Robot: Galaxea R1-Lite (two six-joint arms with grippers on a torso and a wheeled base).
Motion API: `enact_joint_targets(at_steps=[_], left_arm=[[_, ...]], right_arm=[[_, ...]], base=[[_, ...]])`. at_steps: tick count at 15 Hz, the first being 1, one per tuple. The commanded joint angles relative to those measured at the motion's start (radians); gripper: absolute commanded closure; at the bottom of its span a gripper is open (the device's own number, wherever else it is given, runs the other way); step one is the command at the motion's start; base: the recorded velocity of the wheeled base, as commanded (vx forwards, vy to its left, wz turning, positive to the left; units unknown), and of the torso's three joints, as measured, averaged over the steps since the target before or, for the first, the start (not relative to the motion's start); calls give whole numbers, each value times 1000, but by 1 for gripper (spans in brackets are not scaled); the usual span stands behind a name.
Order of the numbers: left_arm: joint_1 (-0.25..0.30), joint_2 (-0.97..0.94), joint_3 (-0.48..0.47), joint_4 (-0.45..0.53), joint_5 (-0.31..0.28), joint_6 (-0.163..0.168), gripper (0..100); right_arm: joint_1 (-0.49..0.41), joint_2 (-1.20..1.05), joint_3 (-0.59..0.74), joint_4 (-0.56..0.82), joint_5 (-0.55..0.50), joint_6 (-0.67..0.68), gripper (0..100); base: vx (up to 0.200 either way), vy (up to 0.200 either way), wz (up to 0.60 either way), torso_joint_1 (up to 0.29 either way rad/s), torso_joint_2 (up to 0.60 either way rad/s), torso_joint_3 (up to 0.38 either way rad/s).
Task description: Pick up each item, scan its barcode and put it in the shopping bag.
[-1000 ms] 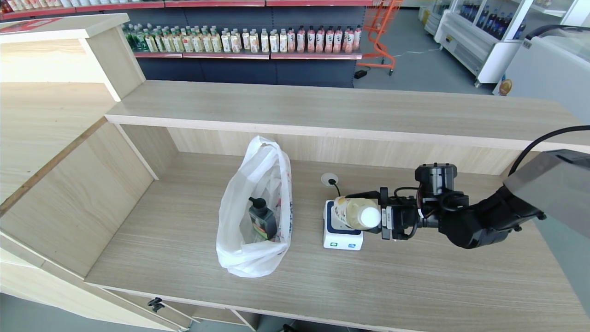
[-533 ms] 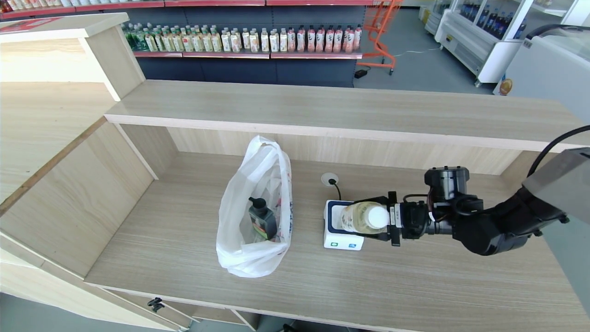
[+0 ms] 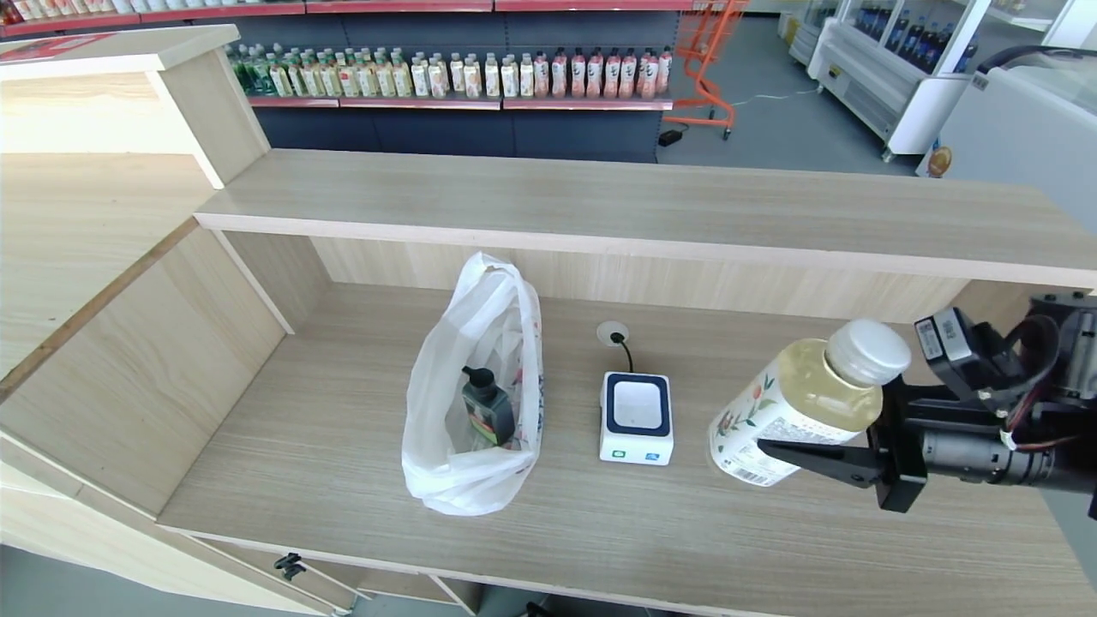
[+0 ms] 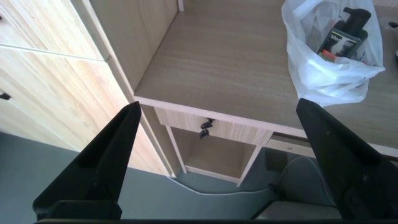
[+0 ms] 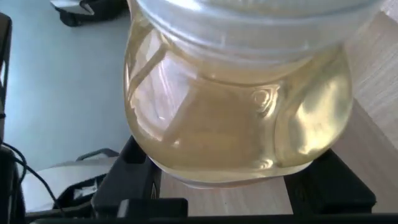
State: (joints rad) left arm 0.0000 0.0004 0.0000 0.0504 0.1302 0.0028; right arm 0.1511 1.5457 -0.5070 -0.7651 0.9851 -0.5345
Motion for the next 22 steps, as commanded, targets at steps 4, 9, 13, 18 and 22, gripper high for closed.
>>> enact_joint_targets(at_steps=[4,9,13,18,22], left_arm=[[0,0,0,0,0,0,0],[0,0,0,0,0,0,0],[0,0,0,-1,2,-27,0],[0,0,0,-1,2,-14,0],[0,0,0,-1,2,-14,0]], right_arm=[[-4,-187,67,-3,-224,376,100],[-4,-179,64,-3,-253,445,100],[13,-124,-28,-2,-312,452,100],[151,11,-159,-2,-453,511,100],[219,198,-272,-3,-583,511,100]], base=[[0,0,0,0,0,0],[0,0,0,0,0,0],[0,200,0,-5,0,2],[0,80,0,7,6,-2],[0,0,0,0,0,0]])
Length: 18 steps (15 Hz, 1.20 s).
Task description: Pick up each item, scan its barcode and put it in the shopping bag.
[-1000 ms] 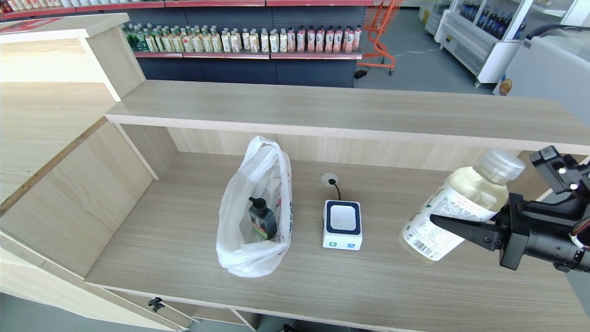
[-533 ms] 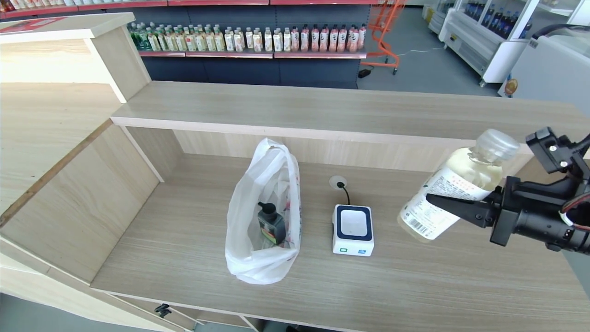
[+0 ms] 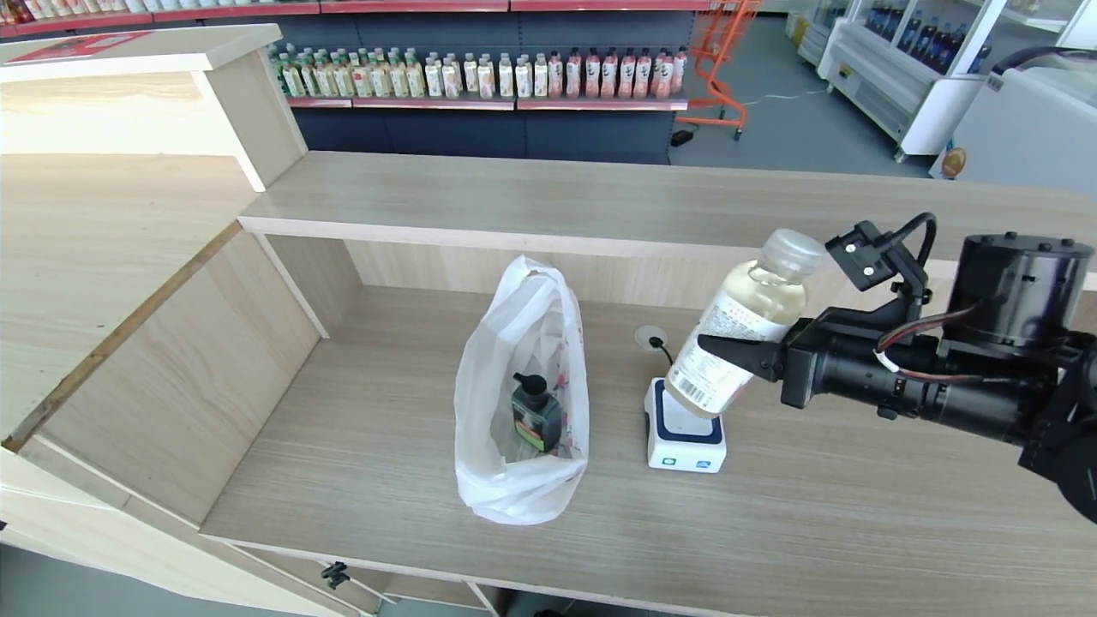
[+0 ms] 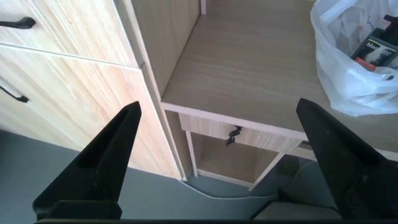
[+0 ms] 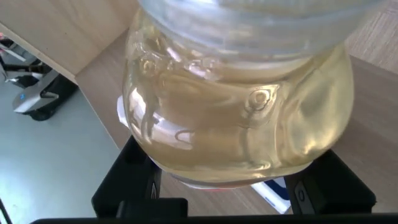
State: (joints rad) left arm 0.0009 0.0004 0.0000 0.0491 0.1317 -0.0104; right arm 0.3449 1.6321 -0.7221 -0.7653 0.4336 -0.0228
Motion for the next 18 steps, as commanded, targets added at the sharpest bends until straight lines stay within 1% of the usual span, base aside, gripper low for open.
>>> enact_joint_targets(at_steps=[1,3,8,14,16,18], left_arm=[[-1,0,0,0,0,0,0],[-1,0,0,0,0,0,0],[-1,0,0,0,0,0,0],[-1,0,0,0,0,0,0],[-1,0,0,0,0,0,0],[-1,0,0,0,0,0,0]], right_arm=[[36,156,-94,-8,-42,-2,100],[43,262,-195,-37,-50,3,100],[112,434,-382,-46,-102,6,100],[161,597,-537,-61,-116,3,100],[186,644,-614,-63,-139,4,100],[190,689,-678,-63,-145,-11,100]], base=[[0,0,0,0,0,0],[0,0,0,0,0,0],[0,0,0,0,0,0],[0,0,0,0,0,0],[0,0,0,0,0,0],[0,0,0,0,0,0]])
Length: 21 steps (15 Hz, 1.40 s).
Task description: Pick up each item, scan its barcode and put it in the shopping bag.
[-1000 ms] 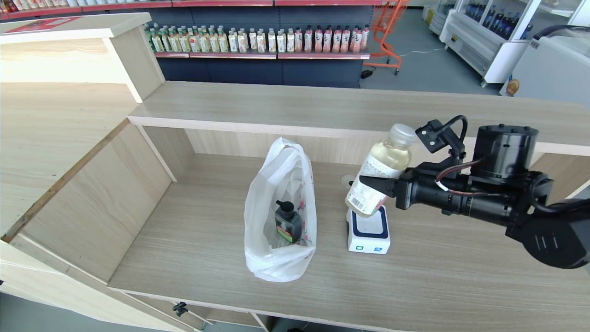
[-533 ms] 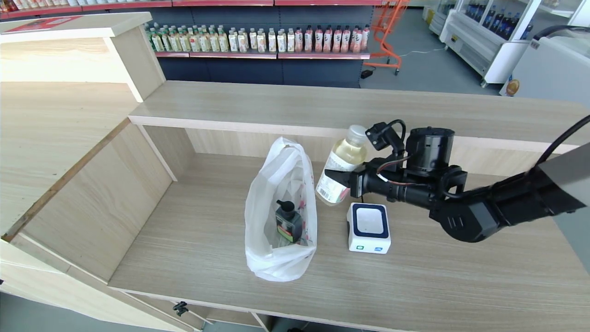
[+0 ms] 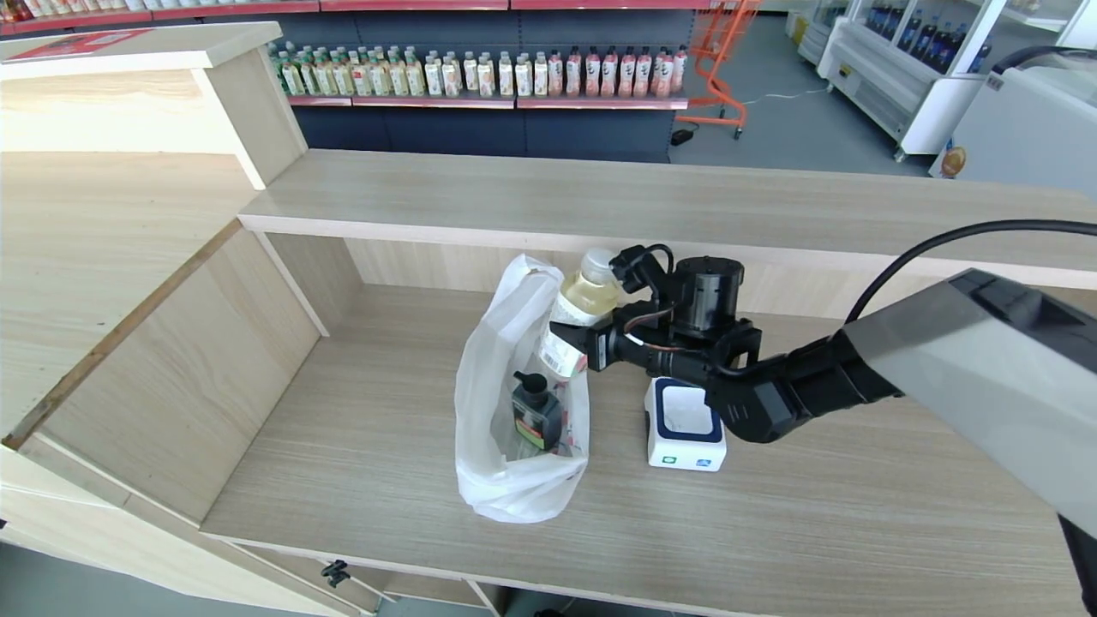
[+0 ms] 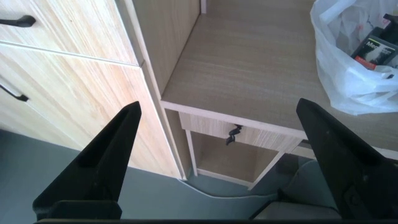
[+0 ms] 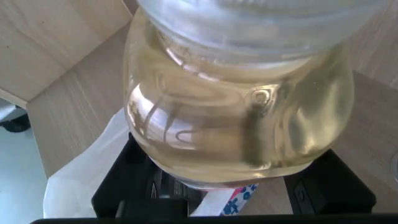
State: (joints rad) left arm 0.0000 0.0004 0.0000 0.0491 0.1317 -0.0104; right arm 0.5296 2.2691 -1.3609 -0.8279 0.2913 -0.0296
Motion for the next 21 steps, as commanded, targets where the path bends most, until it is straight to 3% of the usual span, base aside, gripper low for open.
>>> enact_joint_targets(at_steps=[1,16,17,21], left_arm=[[0,0,0,0,0,0,0],[0,0,0,0,0,0,0],[0,0,0,0,0,0,0],[0,0,0,0,0,0,0]], right_arm=[[6,76,-72,0,-3,-21,100],[-26,267,-93,-206,0,-213,100],[-29,267,-84,-214,0,-213,0],[-51,193,-17,-238,2,-135,0]], base=[[0,0,0,0,0,0],[0,0,0,0,0,0],[0,0,0,0,0,0],[0,0,0,0,0,0]])
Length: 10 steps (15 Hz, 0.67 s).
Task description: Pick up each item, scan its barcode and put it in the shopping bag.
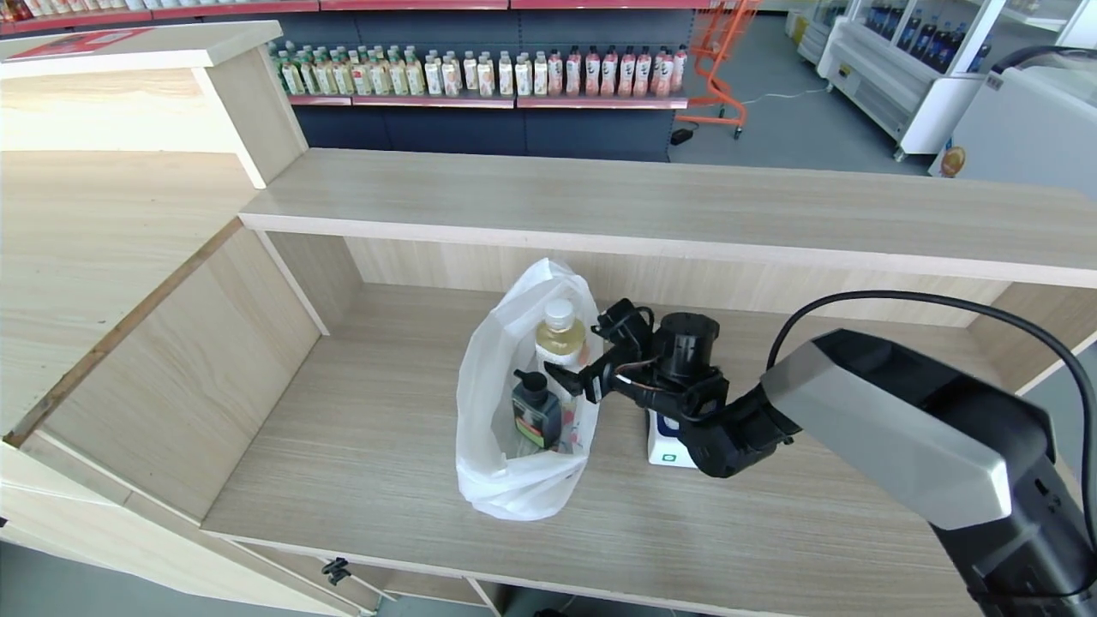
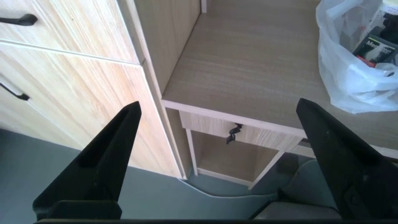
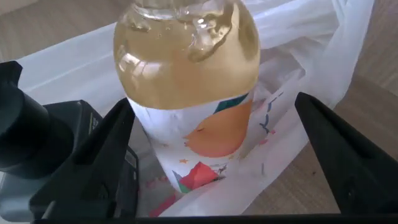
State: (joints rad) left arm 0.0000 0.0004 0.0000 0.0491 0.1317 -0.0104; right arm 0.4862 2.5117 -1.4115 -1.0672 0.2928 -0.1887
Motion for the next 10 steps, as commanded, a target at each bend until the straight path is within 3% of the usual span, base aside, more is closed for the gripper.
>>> enact_joint_targets(at_steps=[1,2,4,7,10], left_arm=[[0,0,0,0,0,0,0],[0,0,0,0,0,0,0],[0,0,0,0,0,0,0],[0,0,0,0,0,0,0],[0,0,0,0,0,0,0]], right_arm=[[-12,-131,103,0,-1,157,0],[-15,-179,144,0,-1,212,0],[-66,-470,424,35,0,394,0],[-113,-870,740,216,25,414,0],[-153,-1105,913,228,31,413,0]], base=[[0,0,0,0,0,0],[0,0,0,0,0,0],[0,0,0,0,0,0],[0,0,0,0,0,0],[0,0,0,0,0,0]])
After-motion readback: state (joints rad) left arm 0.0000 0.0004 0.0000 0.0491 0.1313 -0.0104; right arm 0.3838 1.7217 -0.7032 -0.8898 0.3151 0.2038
